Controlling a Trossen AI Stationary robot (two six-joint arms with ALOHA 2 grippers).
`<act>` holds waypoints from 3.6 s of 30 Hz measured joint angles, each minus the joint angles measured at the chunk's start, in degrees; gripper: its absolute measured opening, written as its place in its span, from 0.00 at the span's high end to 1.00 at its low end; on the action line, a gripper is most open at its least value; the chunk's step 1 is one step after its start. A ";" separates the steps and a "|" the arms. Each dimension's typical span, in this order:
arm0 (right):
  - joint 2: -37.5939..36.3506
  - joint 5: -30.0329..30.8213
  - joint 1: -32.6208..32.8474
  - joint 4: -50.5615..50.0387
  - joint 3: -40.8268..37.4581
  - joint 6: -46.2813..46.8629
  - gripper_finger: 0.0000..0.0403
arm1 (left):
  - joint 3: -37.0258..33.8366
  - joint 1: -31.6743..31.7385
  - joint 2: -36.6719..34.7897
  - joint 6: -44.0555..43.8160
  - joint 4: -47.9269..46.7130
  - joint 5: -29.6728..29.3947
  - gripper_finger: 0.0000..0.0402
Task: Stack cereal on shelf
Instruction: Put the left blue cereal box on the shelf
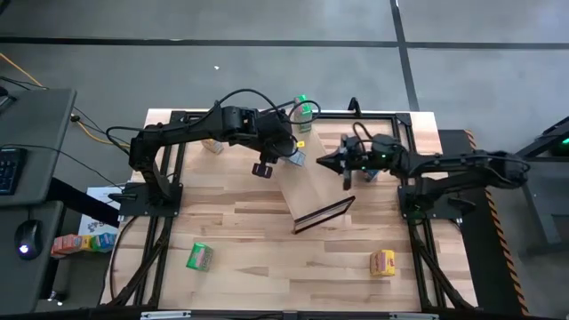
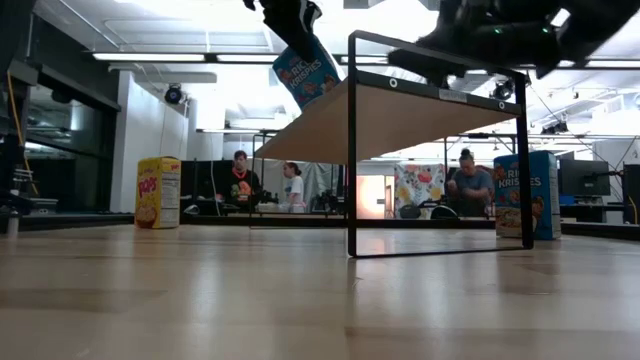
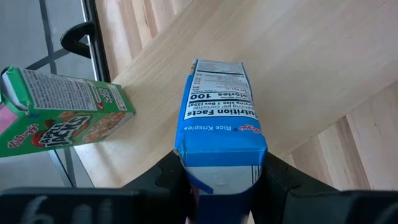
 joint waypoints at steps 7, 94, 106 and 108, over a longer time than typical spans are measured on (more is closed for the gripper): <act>5.50 5.12 1.52 -4.13 4.42 -2.15 1.00 | 0.00 0.04 0.00 -0.02 0.04 0.02 0.71; 1.23 18.54 -1.67 -11.76 4.60 -4.16 1.00 | -66.59 0.31 -26.91 -31.58 81.82 -1.70 1.00; 9.75 25.12 -3.01 -1.96 4.60 -0.97 1.00 | -66.58 3.93 -22.25 -31.15 85.12 0.70 1.00; 10.18 25.74 -3.87 -1.88 4.60 -0.03 1.00 | -66.58 4.67 -22.01 -31.15 85.24 0.78 1.00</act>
